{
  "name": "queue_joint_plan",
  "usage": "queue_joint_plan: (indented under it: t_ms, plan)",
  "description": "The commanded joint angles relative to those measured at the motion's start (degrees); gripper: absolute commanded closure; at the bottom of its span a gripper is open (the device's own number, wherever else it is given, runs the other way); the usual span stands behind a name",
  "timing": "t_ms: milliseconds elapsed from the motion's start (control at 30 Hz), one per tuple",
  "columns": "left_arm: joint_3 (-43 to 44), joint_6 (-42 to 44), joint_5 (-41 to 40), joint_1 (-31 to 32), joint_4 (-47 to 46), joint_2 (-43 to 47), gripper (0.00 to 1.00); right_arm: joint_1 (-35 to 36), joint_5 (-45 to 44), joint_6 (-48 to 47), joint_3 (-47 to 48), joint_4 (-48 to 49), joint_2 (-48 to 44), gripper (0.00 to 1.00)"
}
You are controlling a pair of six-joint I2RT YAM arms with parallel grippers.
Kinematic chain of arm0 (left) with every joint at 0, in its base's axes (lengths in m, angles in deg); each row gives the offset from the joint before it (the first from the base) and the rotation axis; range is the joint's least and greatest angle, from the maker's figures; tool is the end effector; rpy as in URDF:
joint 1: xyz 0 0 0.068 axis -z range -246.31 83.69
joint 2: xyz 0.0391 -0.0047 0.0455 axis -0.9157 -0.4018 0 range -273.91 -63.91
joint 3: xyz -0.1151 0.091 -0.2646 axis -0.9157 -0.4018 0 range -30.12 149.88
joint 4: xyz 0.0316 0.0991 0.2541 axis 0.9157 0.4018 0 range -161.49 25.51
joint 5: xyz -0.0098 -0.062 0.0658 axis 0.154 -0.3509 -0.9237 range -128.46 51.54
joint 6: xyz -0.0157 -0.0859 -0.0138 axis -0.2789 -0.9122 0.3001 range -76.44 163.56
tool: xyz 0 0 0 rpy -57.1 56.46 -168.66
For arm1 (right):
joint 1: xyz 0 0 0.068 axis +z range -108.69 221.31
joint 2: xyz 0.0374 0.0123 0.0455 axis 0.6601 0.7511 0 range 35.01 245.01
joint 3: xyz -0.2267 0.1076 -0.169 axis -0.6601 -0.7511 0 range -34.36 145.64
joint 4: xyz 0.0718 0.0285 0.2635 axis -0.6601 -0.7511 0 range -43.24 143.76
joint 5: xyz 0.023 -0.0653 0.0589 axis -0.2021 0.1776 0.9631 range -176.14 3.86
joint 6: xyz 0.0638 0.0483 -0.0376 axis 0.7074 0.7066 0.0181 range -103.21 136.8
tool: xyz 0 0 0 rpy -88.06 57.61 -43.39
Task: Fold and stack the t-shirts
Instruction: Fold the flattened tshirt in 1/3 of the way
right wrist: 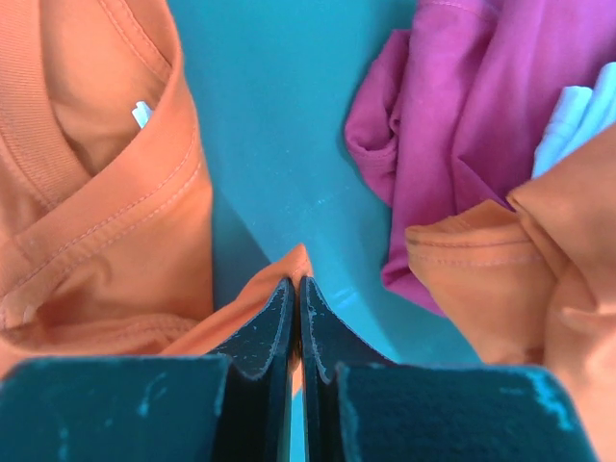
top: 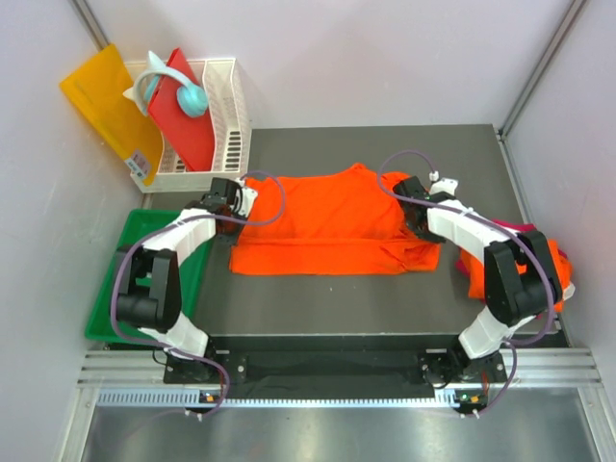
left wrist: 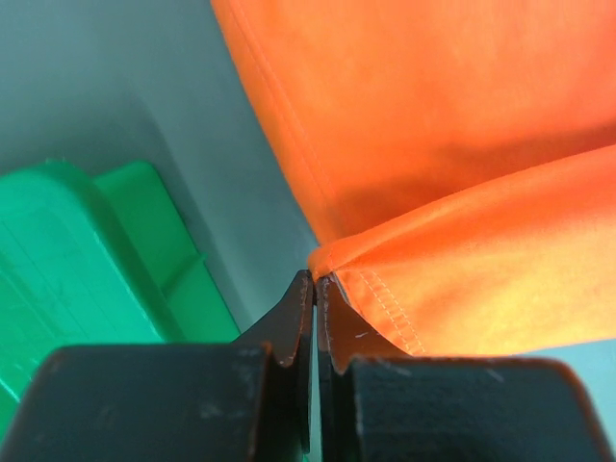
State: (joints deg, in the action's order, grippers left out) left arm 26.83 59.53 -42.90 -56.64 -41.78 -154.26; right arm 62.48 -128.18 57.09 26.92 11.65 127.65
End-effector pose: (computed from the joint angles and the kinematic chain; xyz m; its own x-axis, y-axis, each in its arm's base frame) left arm 0.3362 -0.0512 0.1798 -0.8087 0.4160 -0.4158 0.3696 0.9094 0.1909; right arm 0.3207 0.0678 0.1974 -0.7404 0.2282 -0.6322 0.5090 0.8046 -0.3058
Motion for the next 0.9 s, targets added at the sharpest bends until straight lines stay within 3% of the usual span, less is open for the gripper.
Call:
queue_joint_plan:
  t_ms: [0, 233, 300, 333, 367, 400, 467, 533, 567, 600, 733, 767, 867]
  plan:
    - [3.16, -1.29, -2.23, -0.71, -2.91, -2.63, 1.00, -1.66, -1.20, -1.09, 1.74, 2.47, 2.19, 1.00]
    - [3.70, -1.46, -2.14, -0.71, -3.34, -3.87, 1.00, -2.01, -0.76, -1.88, 1.83, 3.79, 3.95, 1.00]
    - [3.96, -1.64, -2.14, -0.79, -3.35, -2.91, 0.93, -1.92, -0.85, -2.41, 2.09, 4.40, 3.25, 0.98]
    - [4.13, -1.90, -2.14, -0.88, -3.35, -2.30, 0.83, -2.01, -0.67, -2.93, 2.53, 4.66, 2.64, 0.92]
    - [4.48, -2.25, -1.97, -1.06, -3.35, -1.60, 0.80, -2.01, -0.67, -3.11, 2.71, 4.84, 1.94, 0.80]
    - [5.27, -2.69, -1.62, -1.15, -3.09, -0.11, 0.75, -2.01, -0.67, -3.20, 3.06, 5.10, 0.02, 0.75]
    - [6.42, -3.31, -0.65, -1.32, -2.04, 1.66, 0.46, -1.83, -0.50, -3.90, 4.46, 5.02, -2.10, 0.58]
    - [8.35, -4.01, 0.22, -1.32, -1.16, 4.38, 0.30, -1.40, -1.02, -4.17, 6.04, 3.62, -5.18, 0.49]
    - [9.40, -4.27, 0.84, -1.32, -0.72, 5.26, 0.15, -1.13, -1.02, -4.26, 6.48, 3.09, -6.15, 0.45]
    - [9.84, -4.36, 1.80, -1.32, 0.77, 7.01, 0.11, -0.87, -1.02, -4.26, 6.75, 2.47, -7.72, 0.44]
    - [10.47, -5.42, 7.51, -1.32, 4.03, 10.97, 0.10, 2.02, -0.68, -2.77, 4.31, -0.25, -11.95, 0.43]
    - [9.51, -5.07, 12.05, -1.32, 4.47, 11.76, 0.11, 2.73, -0.06, -2.59, 3.16, 0.01, -12.91, 0.45]
    - [6.52, -2.52, 18.50, -0.97, 5.97, 13.88, 0.22, 6.16, 2.22, 0.04, -2.55, 0.01, -15.91, 0.50]
